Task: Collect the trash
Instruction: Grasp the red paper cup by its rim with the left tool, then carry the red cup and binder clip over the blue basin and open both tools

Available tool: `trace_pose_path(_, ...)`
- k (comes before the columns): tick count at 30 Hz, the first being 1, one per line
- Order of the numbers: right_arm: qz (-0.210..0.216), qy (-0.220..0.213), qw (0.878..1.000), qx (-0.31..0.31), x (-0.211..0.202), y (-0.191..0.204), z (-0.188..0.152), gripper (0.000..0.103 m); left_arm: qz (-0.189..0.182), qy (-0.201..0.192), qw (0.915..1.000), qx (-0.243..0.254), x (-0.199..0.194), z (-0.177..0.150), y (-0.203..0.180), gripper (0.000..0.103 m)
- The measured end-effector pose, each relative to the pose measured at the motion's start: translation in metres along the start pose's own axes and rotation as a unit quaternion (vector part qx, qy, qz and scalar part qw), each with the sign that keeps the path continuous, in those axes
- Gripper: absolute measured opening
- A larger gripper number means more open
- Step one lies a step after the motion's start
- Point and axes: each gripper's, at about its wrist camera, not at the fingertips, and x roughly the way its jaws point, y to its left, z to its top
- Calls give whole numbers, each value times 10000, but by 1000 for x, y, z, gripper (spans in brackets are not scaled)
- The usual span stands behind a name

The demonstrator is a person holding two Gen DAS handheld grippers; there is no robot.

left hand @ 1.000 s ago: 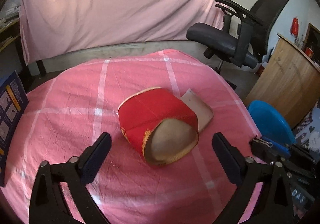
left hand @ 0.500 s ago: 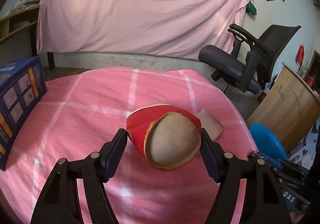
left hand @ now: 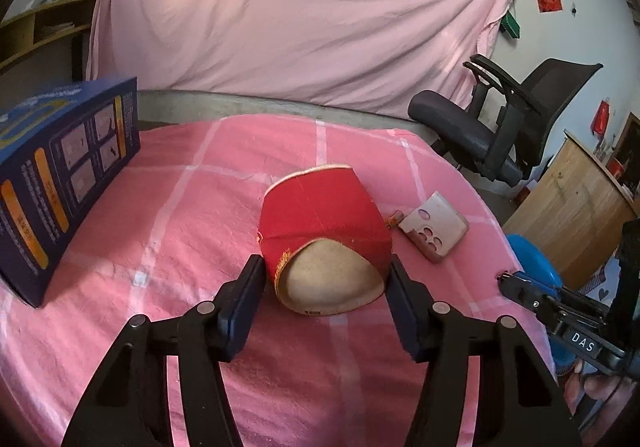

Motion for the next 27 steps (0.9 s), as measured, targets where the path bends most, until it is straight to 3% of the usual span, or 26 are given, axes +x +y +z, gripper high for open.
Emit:
trace_pose_path(9,89,-152,9998,23,-4,5,0,50,-78,-105,9998,160,-5,-1,-8,53)
trace_pose_path(15,136,-571,9983,-28,-16,11,1,50,-223,-410,9981,397,-22,-6,-19,53)
trace_pose_path(21,14,-1448,9894,-105,-45,15,4,50,-346,-926,9933,607,-42,0,-39,53)
trace_pose_path(27,-44,-2811,9597,-12,-93,11,1,50,-453,-1459,9843,881,-61,10,-63,53)
